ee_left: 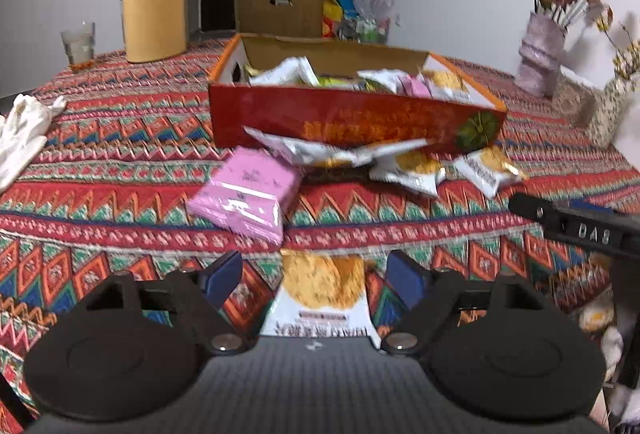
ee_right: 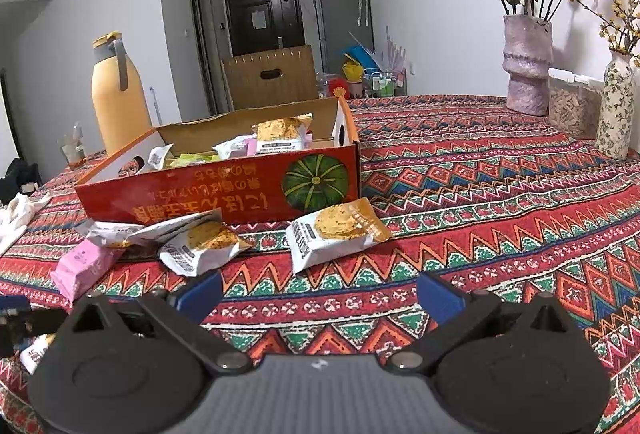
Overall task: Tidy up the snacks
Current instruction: 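Grasp the white-and-gold cracker packet with the left gripper, then grasp another white-and-gold cracker packet with the right gripper while the left holds its packet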
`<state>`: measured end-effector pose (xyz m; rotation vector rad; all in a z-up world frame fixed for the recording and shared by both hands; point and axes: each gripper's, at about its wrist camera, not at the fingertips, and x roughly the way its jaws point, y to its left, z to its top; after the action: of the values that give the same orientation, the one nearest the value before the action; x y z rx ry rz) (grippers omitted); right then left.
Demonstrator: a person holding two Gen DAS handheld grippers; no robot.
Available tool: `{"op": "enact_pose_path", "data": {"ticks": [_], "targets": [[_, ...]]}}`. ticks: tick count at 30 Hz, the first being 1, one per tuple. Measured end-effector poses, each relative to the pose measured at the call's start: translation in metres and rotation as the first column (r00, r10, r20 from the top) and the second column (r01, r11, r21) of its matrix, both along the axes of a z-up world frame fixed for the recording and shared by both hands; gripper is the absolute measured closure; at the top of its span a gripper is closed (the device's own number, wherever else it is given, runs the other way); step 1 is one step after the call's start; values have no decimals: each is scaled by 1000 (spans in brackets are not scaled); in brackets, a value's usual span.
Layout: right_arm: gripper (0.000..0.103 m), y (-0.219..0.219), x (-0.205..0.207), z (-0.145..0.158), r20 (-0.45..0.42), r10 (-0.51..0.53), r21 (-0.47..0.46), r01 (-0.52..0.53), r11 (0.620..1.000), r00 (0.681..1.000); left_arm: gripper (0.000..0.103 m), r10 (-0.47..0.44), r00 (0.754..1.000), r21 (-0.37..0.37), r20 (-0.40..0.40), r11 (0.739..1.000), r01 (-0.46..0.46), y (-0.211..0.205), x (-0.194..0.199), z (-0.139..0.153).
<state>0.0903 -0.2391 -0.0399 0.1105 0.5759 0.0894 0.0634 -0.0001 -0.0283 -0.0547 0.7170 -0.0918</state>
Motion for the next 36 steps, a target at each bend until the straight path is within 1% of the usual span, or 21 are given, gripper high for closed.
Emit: {"op": "enact_pose_path", "data": {"ticks": [2,3,4,5,7,11,17,20,24,27,30,32,36], "targets": [[0,1,-1,-1,-1,5,-1,-5,1000,1000,29,-12,1000,11,-16,1000,12,-5,1,-5],[0,2,-2,-1,-2,7,-2,-7,1000,1000,39,-18,1000,16,-22,1000,18,-7,1,-7],[0,2,-3,-1,-2,8,-4,-8,1000,1000,52,-23,999,21,-30,1000,24,-9,2,-10],[0,2,-4,-1,-1,8,-4,-8,1000,1000,53,-26,999,28,-37,999,27,-11,2,-13],[0,1,-7,-1,-1,6,-4,-6,1000,1000,57,-22,1000,44,-18,999,23,-14,0,-14],[0,-2,-11,-1,-2,0,-4,0,1000,1000,59,-23,1000,32,-6,999,24,-13,-2,-11],[0,-5,-11,1,3,2,-4,-2,1000,1000,59,-22,998,19,56,1000,21,-12,-5,6],[0,-5,-5,6,16,11,-43,-11,999,1000,59,-16,996,17,91,1000,15,-11,-1,17],[0,-7,16,15,21,40,-103,-38,994,999,59,0,992,19,124,1000,-2,-10,8,27],[0,-7,40,14,-16,68,-140,-70,988,998,59,16,990,19,141,1000,-19,-10,15,32],[0,-4,67,6,-71,69,-195,-82,977,995,59,31,989,12,146,999,-33,-9,21,35],[0,-3,84,-1,-111,69,-204,-91,975,991,59,36,988,11,147,999,-38,-9,24,36],[0,0,107,-10,-159,81,-185,-111,977,984,59,43,989,11,139,999,-45,-7,28,33]]}}
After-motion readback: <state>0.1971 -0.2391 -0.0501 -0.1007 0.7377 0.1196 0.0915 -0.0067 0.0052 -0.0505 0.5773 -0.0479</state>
